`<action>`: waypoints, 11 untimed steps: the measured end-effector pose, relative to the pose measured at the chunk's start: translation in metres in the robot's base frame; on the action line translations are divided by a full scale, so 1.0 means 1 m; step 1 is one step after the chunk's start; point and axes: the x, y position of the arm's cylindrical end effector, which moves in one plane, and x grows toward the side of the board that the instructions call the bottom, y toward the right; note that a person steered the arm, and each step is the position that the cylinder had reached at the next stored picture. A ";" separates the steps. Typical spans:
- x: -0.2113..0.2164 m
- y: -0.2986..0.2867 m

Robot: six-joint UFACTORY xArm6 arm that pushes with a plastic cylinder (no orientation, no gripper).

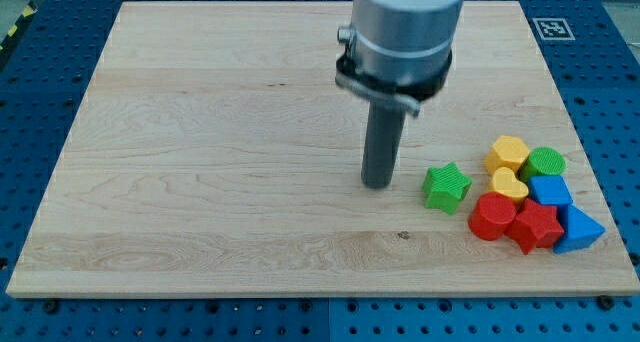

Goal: Push the blue triangle to the top right of the red star

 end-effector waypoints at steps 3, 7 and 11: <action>0.093 0.047; 0.091 0.187; 0.054 0.197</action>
